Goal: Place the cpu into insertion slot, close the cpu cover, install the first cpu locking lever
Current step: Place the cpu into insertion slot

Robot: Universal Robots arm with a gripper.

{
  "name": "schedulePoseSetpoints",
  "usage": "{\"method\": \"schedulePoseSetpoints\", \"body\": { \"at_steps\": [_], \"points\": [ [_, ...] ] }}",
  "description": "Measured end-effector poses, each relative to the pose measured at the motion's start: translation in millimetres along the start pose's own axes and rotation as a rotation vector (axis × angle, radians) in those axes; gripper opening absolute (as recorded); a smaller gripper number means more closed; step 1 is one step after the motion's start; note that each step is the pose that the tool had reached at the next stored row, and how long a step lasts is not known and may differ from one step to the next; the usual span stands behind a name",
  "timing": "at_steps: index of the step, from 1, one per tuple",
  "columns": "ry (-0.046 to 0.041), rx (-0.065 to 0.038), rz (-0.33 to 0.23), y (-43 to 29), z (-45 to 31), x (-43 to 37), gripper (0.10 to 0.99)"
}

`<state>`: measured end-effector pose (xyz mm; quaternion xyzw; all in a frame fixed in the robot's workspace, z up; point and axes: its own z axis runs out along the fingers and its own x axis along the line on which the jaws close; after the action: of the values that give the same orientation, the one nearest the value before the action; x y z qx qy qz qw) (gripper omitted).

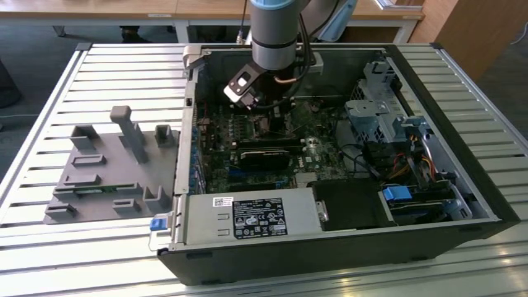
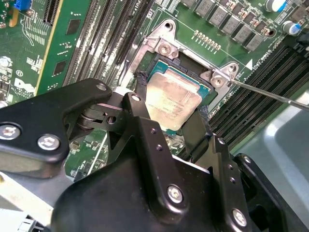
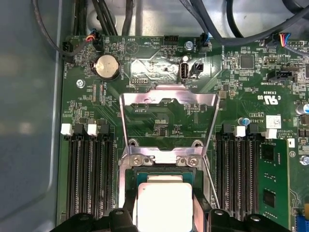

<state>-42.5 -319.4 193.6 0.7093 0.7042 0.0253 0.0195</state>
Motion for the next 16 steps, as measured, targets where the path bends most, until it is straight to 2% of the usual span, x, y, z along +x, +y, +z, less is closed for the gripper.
{"method": "schedulePoseSetpoints", "body": {
  "at_steps": [12, 13, 16],
  "points": [
    [0.0002, 0.000, 0.000, -0.1, 1.5, 0.0, 0.549],
    [0.0002, 0.000, 0.000, -0.1, 1.6, 0.0, 0.612],
    [0.0000, 0.000, 0.000, -0.1, 1.4, 0.0, 0.612]
  ]
}}
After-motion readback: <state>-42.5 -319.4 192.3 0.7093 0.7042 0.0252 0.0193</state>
